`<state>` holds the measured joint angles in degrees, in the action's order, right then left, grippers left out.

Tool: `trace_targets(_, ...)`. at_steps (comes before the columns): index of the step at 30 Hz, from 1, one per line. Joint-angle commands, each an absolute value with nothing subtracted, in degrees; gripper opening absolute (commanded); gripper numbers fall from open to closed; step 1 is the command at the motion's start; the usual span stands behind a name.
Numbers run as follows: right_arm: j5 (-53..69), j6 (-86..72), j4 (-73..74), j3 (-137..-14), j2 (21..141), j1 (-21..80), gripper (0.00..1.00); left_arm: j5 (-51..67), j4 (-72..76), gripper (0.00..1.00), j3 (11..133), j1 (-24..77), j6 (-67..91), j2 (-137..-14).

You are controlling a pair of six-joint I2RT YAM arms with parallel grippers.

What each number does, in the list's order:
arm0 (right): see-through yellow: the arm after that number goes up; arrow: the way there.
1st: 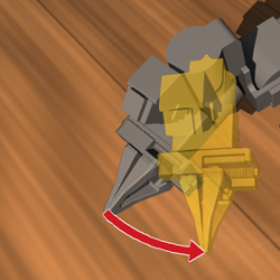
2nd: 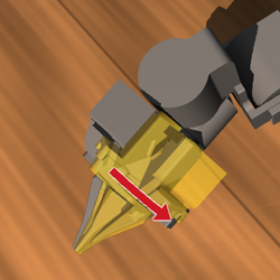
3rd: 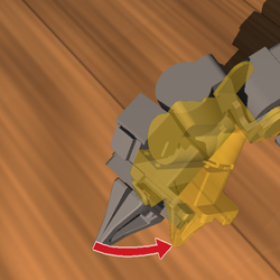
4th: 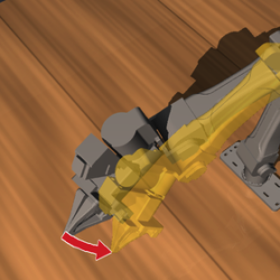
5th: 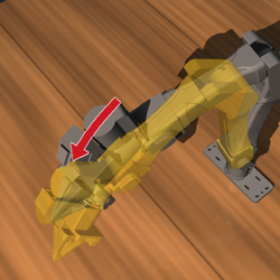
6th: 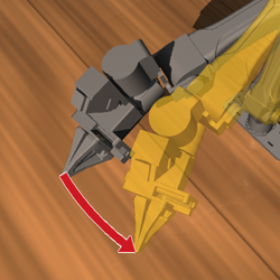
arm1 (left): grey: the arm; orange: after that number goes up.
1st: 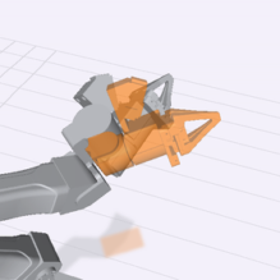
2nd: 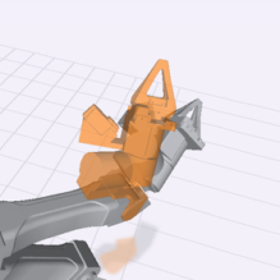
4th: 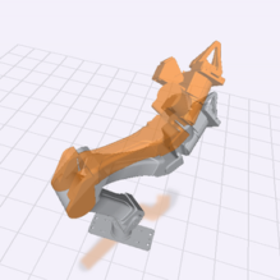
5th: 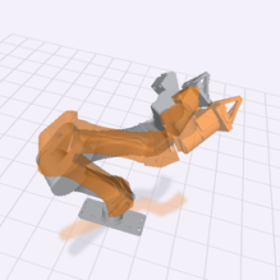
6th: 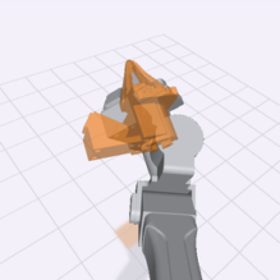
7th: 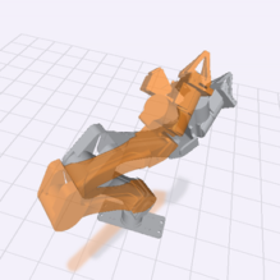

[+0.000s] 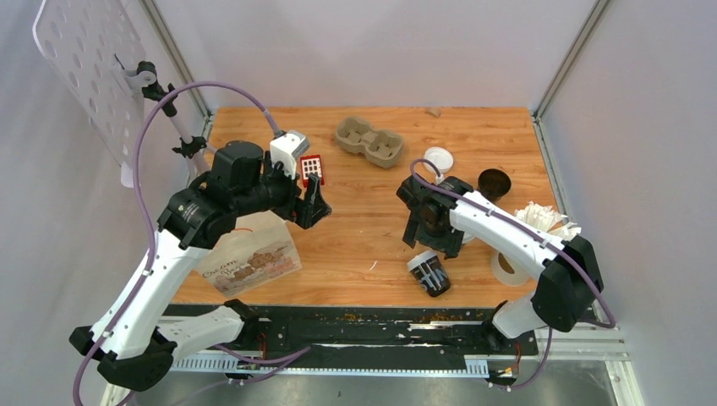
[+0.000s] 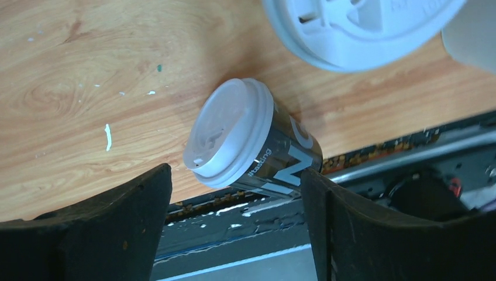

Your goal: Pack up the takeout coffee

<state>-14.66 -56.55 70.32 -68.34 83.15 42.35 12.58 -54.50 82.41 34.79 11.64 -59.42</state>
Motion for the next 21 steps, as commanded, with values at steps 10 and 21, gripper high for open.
trace_targets(10, -13.98, -76.62, 78.00, -73.05, 91.09, 42.38, 0.61, 14.23, -53.30, 1.00, 79.52, 34.89, 10.05, -56.83)
trace_targets(21, -14.14, -77.44, 77.16, -72.03, 92.79, 41.68, 0.56, 13.87, -53.79, 1.00, 79.18, 34.88, 9.62, -56.77)
